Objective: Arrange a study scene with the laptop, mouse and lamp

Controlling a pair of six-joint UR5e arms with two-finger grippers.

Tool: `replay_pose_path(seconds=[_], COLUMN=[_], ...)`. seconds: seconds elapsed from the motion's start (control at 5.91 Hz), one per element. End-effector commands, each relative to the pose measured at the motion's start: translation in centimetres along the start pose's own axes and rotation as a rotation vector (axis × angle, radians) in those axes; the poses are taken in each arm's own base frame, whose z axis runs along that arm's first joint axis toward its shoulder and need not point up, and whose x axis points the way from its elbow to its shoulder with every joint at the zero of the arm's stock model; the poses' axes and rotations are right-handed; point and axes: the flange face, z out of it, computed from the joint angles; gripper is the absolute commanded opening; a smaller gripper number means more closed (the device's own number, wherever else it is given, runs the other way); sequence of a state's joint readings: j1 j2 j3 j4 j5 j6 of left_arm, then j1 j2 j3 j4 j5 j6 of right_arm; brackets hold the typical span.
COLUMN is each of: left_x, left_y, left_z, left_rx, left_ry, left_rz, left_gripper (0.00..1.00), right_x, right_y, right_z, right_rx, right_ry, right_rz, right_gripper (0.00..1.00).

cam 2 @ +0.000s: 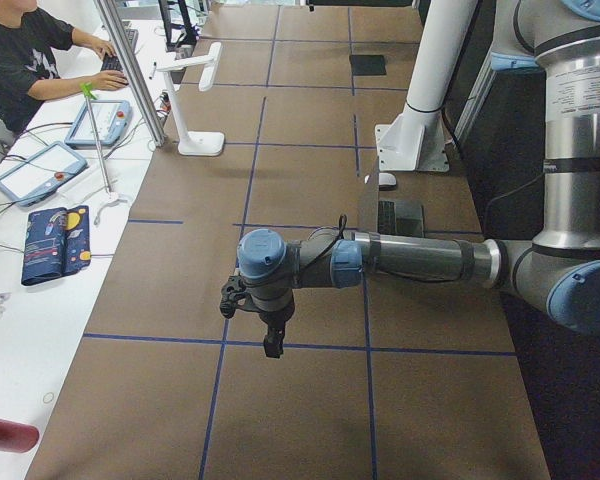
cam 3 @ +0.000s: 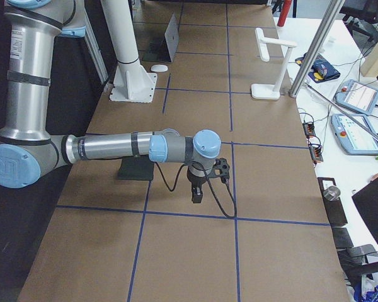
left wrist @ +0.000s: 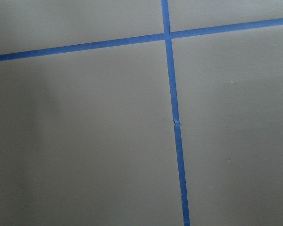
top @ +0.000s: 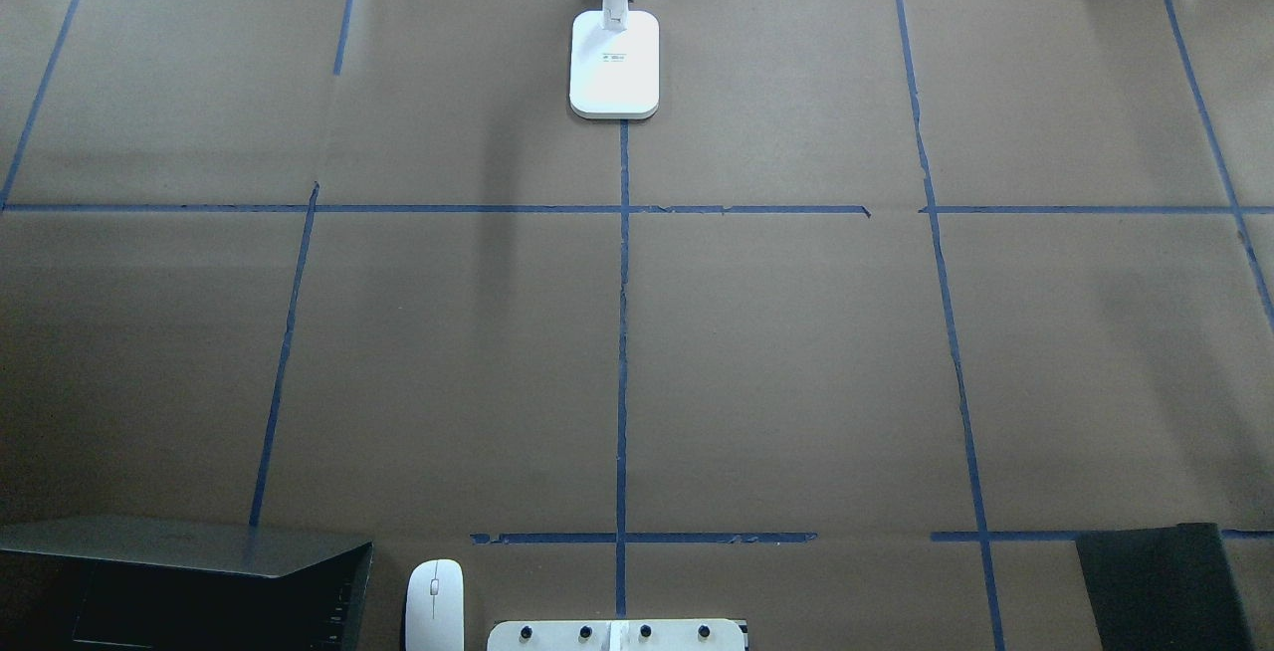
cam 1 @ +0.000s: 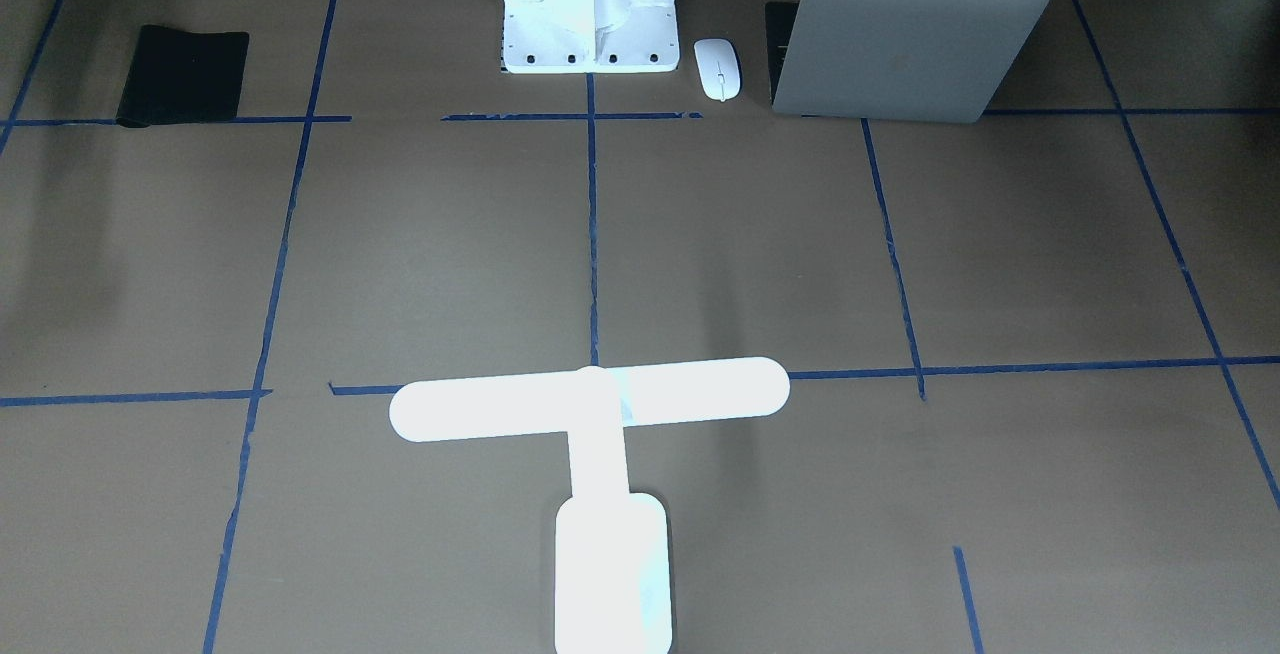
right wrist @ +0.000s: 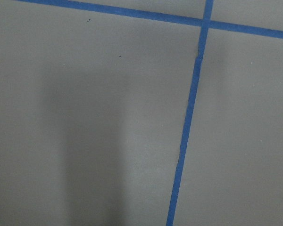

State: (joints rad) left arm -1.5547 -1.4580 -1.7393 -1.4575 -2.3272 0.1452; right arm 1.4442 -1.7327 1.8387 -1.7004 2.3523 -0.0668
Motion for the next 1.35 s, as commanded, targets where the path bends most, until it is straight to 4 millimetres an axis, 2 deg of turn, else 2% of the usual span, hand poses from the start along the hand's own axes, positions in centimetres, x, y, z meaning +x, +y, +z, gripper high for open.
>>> replay_pose_path(seconds=[0.0, 0.17, 0.34, 0.51, 0.68, 0.85, 1.02, 1.19], left_x=[2.2, 5.6, 10.5, 15.2, 18.2, 22.2, 25.1, 29.1], left_y=[0.4, 0.9, 1.6, 3.7, 5.6, 8.5, 9.8, 10.3], left_z=[-0.6, -0.6, -1.4, -2.4, -3.6, -5.3, -6.7, -6.0], left_rx=[0.036, 0.021, 0.001, -0.023, -0.043, -0.061, -0.075, -0.118], left_ry=[0.135, 0.163, 0.165, 0.171, 0.179, 0.19, 0.201, 0.206], left_rz=[0.018, -0.006, -0.128, -0.197, -0.369, -0.443, -0.547, -0.671], left_gripper=[1.0, 1.0, 1.0, 1.0, 1.0, 1.0, 1.0, 1.0], right_x=[0.0, -0.1, -0.5, -0.6, -0.6, -0.8, -1.1, -1.1], right_y=[0.2, 0.1, -0.3, -0.4, -0.5, -0.4, -0.4, -0.5], right_z=[0.1, 0.0, -0.3, -0.3, -0.4, -0.6, -0.8, -0.9], right_rx=[-0.002, 0.001, 0.033, 0.043, 0.045, 0.05, 0.055, 0.056], right_ry=[-0.007, -0.008, -0.008, -0.009, -0.008, -0.008, -0.008, -0.008], right_rz=[0.004, -0.006, -0.04, -0.052, -0.054, -0.061, -0.066, -0.067], right_gripper=[1.0, 1.0, 1.0, 1.0, 1.0, 1.0, 1.0, 1.0])
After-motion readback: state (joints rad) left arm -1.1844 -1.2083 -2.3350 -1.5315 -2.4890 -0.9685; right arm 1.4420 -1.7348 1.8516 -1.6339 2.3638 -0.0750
